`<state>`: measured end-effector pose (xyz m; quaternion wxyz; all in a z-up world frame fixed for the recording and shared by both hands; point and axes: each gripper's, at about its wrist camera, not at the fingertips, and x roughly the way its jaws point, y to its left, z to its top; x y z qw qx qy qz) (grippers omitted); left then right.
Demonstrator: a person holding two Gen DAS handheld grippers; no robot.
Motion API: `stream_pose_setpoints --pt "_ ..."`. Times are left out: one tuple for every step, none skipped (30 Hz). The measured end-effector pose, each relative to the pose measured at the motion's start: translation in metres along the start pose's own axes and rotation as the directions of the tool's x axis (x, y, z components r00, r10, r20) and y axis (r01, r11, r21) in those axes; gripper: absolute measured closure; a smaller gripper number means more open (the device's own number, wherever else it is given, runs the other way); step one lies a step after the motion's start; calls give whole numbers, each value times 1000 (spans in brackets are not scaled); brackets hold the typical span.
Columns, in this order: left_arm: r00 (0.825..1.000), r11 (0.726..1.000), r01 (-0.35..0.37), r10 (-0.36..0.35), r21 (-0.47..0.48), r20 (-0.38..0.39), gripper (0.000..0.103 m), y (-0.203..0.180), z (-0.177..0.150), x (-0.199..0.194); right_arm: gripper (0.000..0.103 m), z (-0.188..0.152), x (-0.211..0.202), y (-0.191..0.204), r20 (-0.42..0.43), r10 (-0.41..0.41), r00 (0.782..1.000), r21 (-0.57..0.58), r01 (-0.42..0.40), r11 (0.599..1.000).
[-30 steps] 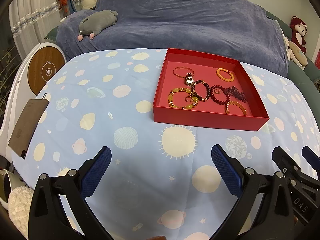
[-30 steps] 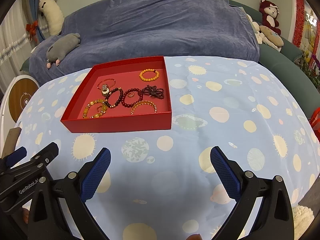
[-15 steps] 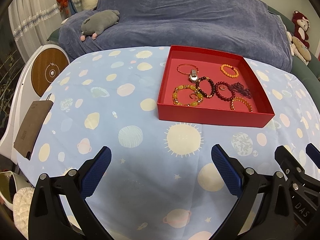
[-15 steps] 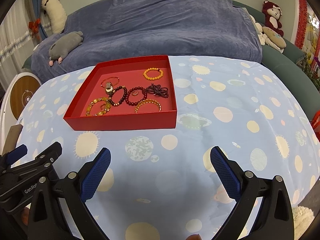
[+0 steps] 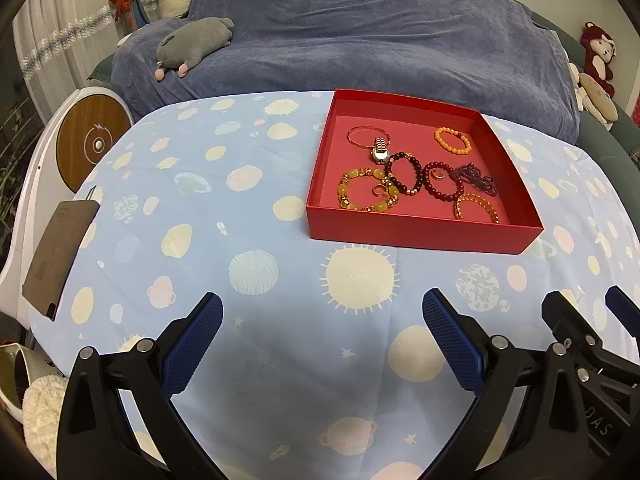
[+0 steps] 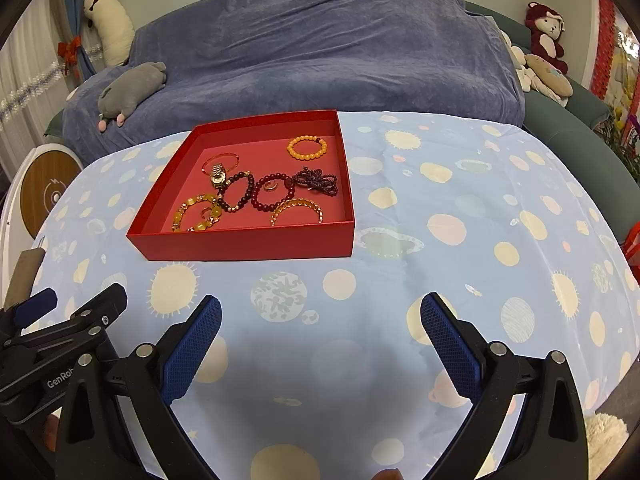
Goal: Organize jewelry
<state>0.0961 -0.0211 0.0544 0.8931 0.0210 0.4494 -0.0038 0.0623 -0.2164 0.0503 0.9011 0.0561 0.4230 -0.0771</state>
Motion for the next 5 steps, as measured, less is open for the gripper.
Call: stream_pose_setpoints --pt "1000 1000 0 0 -3 5 7 0 0 -1 7 0 0 0 1 0 1000 0 0 1000" --pt "1000 1000 0 0 -3 8 7 0 0 -1 7 0 0 0 0 0 1000 0 0 1000" --pt "1000 1000 1 -1 -3 9 7 0 0 -1 7 0 0 0 0 0 1000 1 0 1000" --pt "1000 1000 4 -4 -2 8 7 0 0 -1 7 0 0 0 0 0 1000 1 0 1000" --pt "1000 1000 7 -7 -3 9 7 1 0 -2 7 0 0 0 0 0 1000 1 0 1000"
